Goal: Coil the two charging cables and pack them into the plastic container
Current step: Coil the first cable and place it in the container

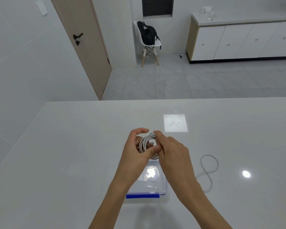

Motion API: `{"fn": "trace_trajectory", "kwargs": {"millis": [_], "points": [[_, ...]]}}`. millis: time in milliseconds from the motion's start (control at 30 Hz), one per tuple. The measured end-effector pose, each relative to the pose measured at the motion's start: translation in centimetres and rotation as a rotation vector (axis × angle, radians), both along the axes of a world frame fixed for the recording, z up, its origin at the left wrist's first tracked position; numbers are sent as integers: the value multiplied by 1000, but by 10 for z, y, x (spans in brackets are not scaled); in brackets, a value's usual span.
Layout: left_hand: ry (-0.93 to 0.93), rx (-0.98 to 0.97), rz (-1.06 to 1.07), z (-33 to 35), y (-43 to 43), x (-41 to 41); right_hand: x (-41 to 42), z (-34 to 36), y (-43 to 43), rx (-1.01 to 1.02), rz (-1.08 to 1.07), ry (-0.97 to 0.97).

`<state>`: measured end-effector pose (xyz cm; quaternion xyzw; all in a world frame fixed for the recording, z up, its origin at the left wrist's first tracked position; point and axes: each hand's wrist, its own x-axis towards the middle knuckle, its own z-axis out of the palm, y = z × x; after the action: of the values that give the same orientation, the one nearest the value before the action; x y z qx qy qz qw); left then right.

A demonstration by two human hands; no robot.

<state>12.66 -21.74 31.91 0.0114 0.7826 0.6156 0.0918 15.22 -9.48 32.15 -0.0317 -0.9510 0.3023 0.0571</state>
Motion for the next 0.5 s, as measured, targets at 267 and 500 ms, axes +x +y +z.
{"fn": "trace_trajectory", "kwargs": {"millis": [267, 500], "points": [[238, -341, -314, 12, -17, -12, 1, 2, 22, -261, 79, -112], [493, -549, -338, 1, -20, -10, 2, 4, 29, -320, 131, -200]]}}
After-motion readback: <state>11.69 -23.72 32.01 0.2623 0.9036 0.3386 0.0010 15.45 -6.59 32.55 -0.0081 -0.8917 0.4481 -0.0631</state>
